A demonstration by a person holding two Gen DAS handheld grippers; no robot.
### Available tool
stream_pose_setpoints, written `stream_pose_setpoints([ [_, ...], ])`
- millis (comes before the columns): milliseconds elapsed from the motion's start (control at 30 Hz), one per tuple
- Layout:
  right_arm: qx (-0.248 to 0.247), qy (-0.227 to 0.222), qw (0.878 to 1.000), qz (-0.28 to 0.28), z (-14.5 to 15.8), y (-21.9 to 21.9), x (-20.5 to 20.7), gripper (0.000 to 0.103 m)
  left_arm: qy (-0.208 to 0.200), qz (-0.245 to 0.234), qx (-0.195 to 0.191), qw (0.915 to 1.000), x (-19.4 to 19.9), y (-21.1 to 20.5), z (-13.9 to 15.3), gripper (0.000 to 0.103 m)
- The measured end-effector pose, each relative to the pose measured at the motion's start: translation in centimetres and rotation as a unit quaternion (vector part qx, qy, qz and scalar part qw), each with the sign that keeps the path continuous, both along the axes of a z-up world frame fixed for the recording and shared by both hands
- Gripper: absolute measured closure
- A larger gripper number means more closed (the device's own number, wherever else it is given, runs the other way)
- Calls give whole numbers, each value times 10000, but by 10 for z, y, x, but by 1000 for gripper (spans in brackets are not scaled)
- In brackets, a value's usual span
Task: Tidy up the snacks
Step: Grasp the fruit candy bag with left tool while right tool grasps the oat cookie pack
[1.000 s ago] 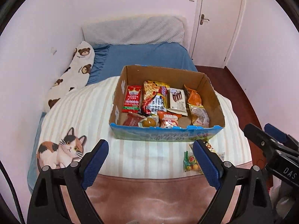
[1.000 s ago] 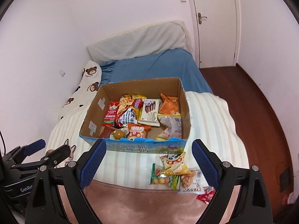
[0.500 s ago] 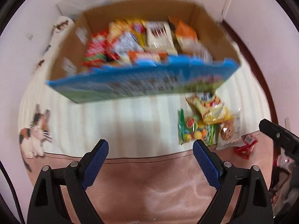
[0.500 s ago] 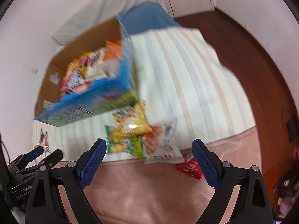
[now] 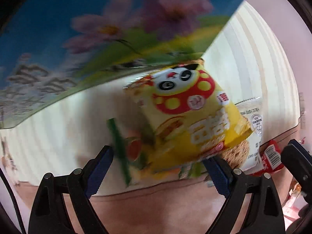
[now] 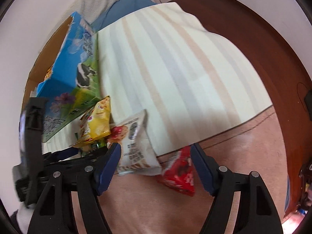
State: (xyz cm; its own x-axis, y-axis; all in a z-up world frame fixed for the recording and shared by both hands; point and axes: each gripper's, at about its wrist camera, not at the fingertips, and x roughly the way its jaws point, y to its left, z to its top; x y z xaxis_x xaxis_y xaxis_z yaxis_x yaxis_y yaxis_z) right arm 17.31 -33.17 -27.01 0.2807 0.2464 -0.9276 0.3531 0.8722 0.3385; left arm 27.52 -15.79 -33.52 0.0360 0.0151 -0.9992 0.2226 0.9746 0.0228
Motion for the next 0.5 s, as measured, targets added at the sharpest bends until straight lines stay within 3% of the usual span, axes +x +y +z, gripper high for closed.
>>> stream_pose_setpoints([
  [100, -14, 11, 10000, 44, 4, -2, 1, 26, -127, 161, -186, 9996, -6, 12, 4, 29],
  [300, 55, 140, 9989, 437, 0, 23, 19, 26, 62, 560, -172, 9983, -32, 69, 8, 29],
  [500, -131, 559, 9926, 1073, -29, 69, 48, 26, 312, 1332, -189, 9904, -61, 148, 7, 29],
])
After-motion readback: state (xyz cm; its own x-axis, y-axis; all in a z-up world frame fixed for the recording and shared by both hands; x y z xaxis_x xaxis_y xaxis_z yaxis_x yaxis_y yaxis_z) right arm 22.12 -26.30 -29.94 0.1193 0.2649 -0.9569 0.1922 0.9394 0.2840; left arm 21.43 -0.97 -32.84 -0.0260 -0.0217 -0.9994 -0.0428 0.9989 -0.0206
